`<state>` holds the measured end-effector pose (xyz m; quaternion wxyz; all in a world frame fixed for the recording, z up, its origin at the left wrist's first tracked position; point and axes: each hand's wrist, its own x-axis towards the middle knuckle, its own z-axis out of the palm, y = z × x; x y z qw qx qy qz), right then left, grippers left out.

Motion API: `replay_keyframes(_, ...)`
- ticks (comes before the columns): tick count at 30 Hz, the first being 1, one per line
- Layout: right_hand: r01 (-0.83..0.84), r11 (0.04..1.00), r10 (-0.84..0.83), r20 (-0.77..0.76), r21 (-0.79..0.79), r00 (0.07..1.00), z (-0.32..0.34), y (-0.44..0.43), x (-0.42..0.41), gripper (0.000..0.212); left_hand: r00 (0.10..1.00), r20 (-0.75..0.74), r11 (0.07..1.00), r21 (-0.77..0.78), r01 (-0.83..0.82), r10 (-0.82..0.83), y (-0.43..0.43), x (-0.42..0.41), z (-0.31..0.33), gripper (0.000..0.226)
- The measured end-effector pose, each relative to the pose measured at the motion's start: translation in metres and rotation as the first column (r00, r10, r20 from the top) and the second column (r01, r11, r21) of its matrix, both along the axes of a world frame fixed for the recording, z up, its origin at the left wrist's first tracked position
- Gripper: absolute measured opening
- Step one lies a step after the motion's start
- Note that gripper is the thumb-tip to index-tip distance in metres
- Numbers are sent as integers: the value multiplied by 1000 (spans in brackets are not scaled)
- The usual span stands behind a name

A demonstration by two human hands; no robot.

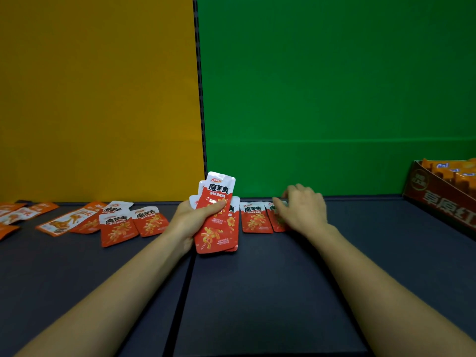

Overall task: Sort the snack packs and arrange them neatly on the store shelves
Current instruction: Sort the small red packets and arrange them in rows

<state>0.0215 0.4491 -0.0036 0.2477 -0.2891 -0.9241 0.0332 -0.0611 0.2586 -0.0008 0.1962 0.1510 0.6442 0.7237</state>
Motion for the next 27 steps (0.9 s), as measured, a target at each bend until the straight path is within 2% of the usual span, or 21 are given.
replay_keyframes(2, -202, 966, 190, -87, -161, 978, 5, -9, 3, 42, 1000, 1, 1000, 21, 23, -23, 1, 2, 0, 16)
replay_keyframes(5, -402, 795, 362, -177, -455, 915, 7, -28, 4, 46, 999, -11, 998, 42, 52, -52, 3, 7, 0, 19)
replay_keyframes(8, -484, 582, 377, -310, -653, 873, 2, -38, -1, 32, 998, -25, 996, 62, 61, -59, 7, 10, -2, 25)
replay_keyframes(11, -507, 349, 344, -396, -788, 852, 2, -37, -1, 19, 998, -15, 996, 68, 58, -57, 9, 11, -2, 25)
replay_keyframes(12, -499, 316, 339, -395, -807, 854, 2, -36, 0, 18, 998, -15, 996, 68, 60, -59, 9, 11, -1, 26)
replay_keyframes(14, -475, 354, 304, -381, -806, 873, 5, -30, 4, 19, 998, -9, 996, 69, 61, -61, 10, 11, 0, 27)
replay_keyframes(17, -446, 547, 161, -434, -708, 886, 12, 4, 9, 23, 998, 16, 996, 77, 52, -53, 9, 11, 1, 24)
replay_keyframes(19, -353, 668, 61, -425, -655, 903, 16, 36, 16, 23, 998, 24, 997, 60, 50, -51, 7, 8, 1, 28)
replay_keyframes(21, -187, 765, -30, -325, -616, 945, 15, 65, 24, 23, 998, 27, 998, 48, 49, -50, 6, 7, 0, 31)
replay_keyframes(24, 26, 817, -109, -110, -576, 988, 1, 88, 33, 24, 997, 29, 996, 52, 67, -69, 8, 8, 0, 26)
replay_keyframes(27, 118, 828, -157, -24, -548, 987, -8, 92, 30, 20, 994, 41, 994, 41, 98, -99, 11, 10, 1, 17)
